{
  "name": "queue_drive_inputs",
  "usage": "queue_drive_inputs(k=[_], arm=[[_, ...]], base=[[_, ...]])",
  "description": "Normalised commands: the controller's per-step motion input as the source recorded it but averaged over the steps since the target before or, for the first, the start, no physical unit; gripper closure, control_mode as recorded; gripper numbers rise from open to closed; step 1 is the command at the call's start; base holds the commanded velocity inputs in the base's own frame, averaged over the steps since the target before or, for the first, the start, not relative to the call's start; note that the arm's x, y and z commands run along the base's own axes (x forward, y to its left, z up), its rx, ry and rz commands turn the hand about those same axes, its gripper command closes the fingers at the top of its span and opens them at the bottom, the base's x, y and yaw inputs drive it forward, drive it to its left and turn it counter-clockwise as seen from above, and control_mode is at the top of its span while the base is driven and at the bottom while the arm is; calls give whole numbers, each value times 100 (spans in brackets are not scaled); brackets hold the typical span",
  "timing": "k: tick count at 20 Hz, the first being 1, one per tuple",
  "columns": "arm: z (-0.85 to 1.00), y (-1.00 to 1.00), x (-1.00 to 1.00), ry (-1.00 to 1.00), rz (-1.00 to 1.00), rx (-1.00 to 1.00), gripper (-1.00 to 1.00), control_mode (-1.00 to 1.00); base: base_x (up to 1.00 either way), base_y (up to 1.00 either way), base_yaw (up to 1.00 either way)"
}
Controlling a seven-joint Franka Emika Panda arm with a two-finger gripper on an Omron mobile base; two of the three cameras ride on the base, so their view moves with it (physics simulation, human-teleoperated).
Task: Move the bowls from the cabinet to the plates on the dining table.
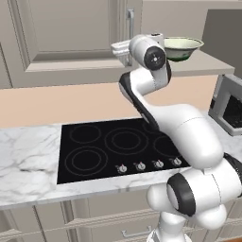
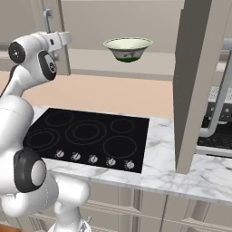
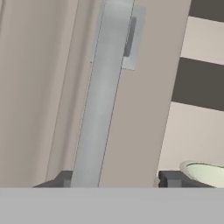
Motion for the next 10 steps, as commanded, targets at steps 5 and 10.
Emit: queue_drive_inputs(k=[5,10], arm=[[28,0,-12,10,-8,9,100,-100],[36,0,-20,11,-9,12,100,-100]], base=[[0,0,0],[0,0,0]])
